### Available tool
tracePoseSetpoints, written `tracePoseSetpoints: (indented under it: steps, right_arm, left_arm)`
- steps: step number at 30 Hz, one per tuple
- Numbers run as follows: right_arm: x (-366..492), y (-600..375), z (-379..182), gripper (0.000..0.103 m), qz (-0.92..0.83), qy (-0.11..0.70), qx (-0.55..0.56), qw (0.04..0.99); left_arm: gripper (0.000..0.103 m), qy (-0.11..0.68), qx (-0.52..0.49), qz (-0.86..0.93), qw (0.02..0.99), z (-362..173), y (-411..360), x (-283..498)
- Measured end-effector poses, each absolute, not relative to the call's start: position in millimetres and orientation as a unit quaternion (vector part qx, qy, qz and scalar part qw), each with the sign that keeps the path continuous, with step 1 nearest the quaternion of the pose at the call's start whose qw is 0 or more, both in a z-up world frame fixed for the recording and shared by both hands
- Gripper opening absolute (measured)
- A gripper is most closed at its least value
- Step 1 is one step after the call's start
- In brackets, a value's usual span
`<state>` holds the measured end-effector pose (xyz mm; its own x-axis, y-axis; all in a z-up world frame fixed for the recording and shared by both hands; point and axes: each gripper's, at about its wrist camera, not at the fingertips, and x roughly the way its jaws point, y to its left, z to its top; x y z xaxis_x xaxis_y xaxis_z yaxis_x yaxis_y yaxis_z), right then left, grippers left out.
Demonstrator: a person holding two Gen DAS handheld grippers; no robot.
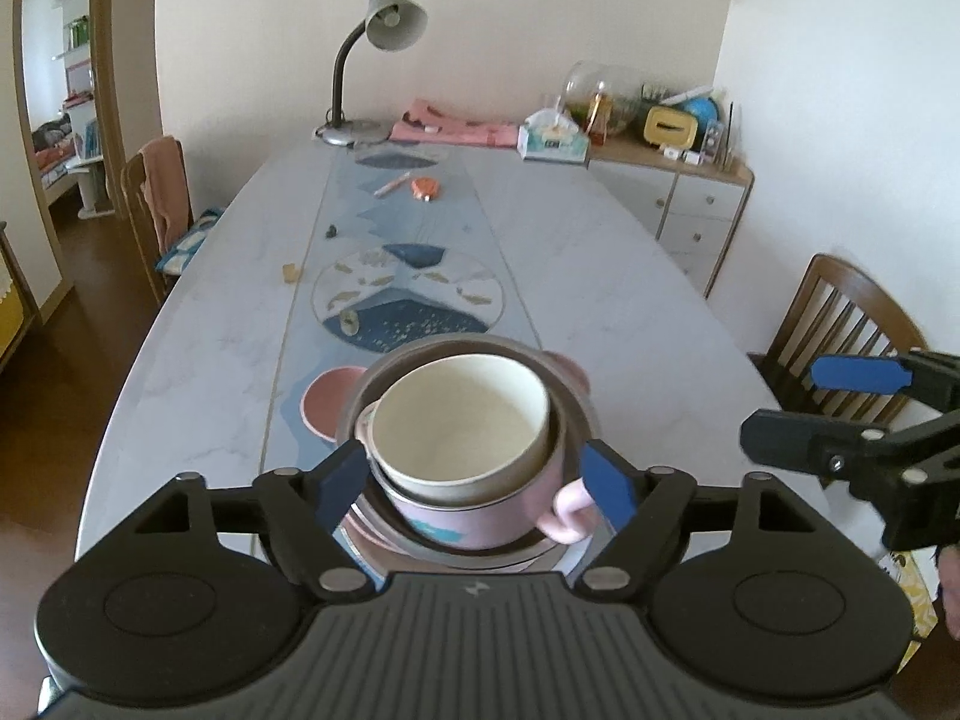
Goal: Organize plates and bowls
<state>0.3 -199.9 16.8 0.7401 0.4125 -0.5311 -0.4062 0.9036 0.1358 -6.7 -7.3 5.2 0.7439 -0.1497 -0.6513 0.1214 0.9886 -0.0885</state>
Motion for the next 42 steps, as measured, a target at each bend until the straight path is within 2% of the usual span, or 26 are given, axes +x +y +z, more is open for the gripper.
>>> tracePoseSetpoints:
  steps: [5, 7, 8, 9, 28, 42]
  right_arm:
    - [-9.3, -203.6, 13.6, 0.103, 0.213, 0.283, 0.007, 0.935]
    - [-13.4, -205.8, 12.4, 0.103, 0.210, 0.284, 0.014, 0.936]
    - [-15.2, -206.5, 11.9, 0.103, 0.210, 0.285, 0.017, 0.935]
    - [-17.8, -207.3, 11.3, 0.103, 0.207, 0.285, 0.021, 0.936]
    - [-39.4, -215.1, 21.0, 0.103, 0.168, 0.281, 0.037, 0.944]
    - [-51.3, -218.1, 24.4, 0.103, 0.148, 0.267, 0.032, 0.952]
  left_arm:
    - [0.082, 0.336, -0.033, -0.080, 0.938, 7.7, -17.4, -16.2]
    - [0.092, 0.331, -0.031, -0.080, 0.940, 8.4, -21.9, -19.1]
    - [0.102, 0.328, -0.031, -0.079, 0.941, 8.8, -23.5, -20.7]
    - [0.103, 0.323, -0.032, -0.077, 0.943, 9.7, -24.4, -22.7]
    - [0.103, 0.333, -0.032, -0.045, 0.941, 17.9, -35.2, -43.8]
    - [0.103, 0.308, -0.027, -0.038, 0.950, 24.8, -38.6, -61.1]
